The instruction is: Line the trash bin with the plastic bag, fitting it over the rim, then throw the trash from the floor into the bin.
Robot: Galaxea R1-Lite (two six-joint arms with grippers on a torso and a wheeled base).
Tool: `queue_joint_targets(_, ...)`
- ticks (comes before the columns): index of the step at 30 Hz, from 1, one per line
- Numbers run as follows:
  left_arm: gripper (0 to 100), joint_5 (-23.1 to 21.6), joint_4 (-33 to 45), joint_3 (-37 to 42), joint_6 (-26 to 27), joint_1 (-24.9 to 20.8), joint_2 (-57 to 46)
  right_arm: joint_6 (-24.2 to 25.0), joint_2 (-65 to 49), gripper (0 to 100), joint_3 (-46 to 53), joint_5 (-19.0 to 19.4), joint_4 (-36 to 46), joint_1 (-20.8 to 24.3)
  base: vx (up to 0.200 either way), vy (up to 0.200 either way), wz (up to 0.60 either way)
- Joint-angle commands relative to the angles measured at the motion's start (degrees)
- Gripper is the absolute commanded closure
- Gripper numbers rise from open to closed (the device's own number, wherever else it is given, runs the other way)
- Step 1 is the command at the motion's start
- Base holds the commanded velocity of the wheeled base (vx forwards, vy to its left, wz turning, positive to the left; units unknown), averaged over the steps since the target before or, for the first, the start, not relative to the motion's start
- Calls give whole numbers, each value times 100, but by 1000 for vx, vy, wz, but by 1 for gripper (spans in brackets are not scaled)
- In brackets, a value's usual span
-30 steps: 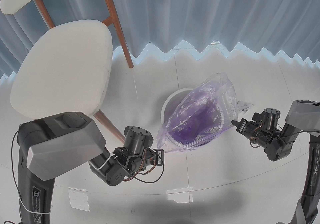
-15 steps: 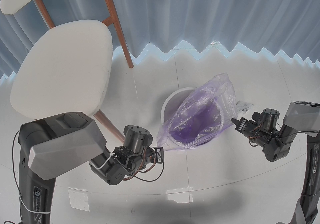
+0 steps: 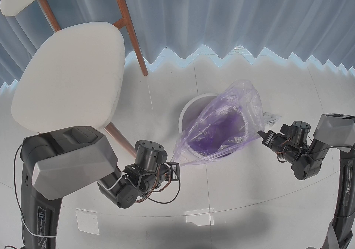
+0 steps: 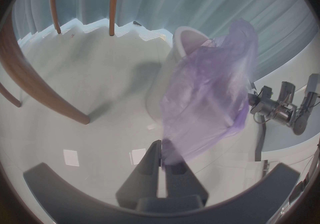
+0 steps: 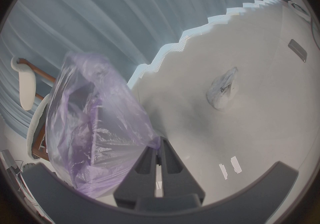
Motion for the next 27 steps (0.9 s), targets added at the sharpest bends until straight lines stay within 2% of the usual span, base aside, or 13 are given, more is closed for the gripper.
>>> queue_joint_targets(1, 0, 39, -50, 110, -1, -42, 0, -15, 4, 100, 33, 21, -4, 20, 0, 0, 0)
queue_joint_targets(4, 0, 39, -50, 110, -1, -42, 0, -15, 4, 100, 33, 21, -4, 20, 0, 0, 0)
queue_joint_targets(5, 0, 56, -261, 242, -1, -86, -17, -50, -5, 0, 130, 21, -4, 46, 0, 0, 0)
queue_joint_targets(8, 0, 83, -560, 417, 34, -139, -61, -58, -75, 0, 218, 21, -83, 64, 0, 0, 0)
queue_joint_targets(13, 0, 259, -1316, 1182, 69, -429, -492, -50, -638, 0, 639, 74, -259, 64, 0, 0, 0)
queue_joint_targets(19, 0, 241, -2590, 2421, 702, -719, -1441, -50, -1341, 0, 921, 136, -207, 161, 0, 0, 0)
queue_joint_targets(22, 0, 215, -2801, 2764, 1203, -772, -1977, -50, -1640, 0, 1052, 144, -145, 249, 67, 0, 0)
queue_joint_targets(27, 0, 206, -2696, 2826, 1484, -754, -2645, -50, -2079, 0, 1167, 153, 92, 275, 200, 0, 0)
